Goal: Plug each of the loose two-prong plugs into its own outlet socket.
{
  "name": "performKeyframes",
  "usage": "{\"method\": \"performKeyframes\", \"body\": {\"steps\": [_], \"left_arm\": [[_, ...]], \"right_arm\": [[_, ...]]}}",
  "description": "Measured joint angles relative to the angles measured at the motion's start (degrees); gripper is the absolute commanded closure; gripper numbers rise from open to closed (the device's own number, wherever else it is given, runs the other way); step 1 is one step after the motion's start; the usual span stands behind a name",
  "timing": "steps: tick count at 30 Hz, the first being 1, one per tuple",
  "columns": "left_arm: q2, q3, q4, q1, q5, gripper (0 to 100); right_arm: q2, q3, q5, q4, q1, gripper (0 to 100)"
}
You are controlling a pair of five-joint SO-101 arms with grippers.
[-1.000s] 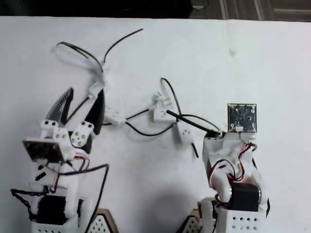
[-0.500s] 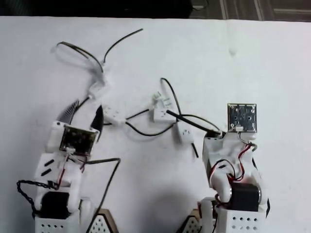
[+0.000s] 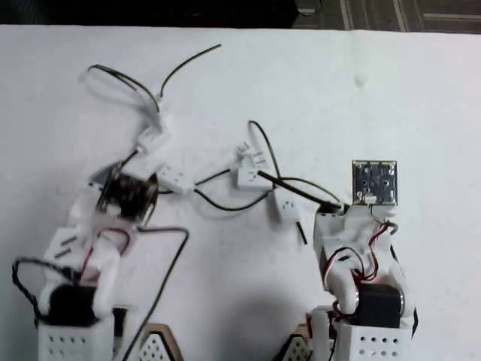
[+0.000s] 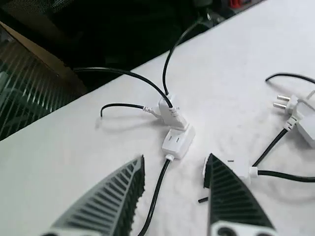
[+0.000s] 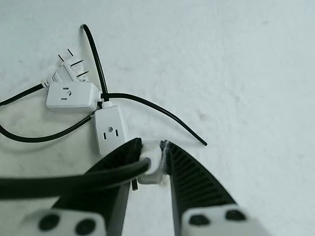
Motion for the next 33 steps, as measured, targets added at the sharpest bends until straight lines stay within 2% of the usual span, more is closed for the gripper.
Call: {"method": "performKeyframes", "body": {"steps": [8,13,18,23,33], "left_arm": [[34.1,-18.6,3.9,0.0,-15.6,82],[53.6,-29.3,7.2,0.5,-33.2,81],[68.2,-40.0,12.7,0.5,-48.7,73],[78.1,-49.8,16.8,0.7,-50.6,72],[92.8,-59.9,17.2,5.5,-51.0,72]], "right_arm": [[0.0,0.7,0.0,0.0,0.0,98.1],[0.0,0.7,0.0,0.0,0.0,98.1],[0.0,0.7,0.0,0.0,0.0,98.1],[0.0,0.7,0.0,0.0,0.0,98.1],[0.0,0.7,0.0,0.0,0.0,98.1]]}}
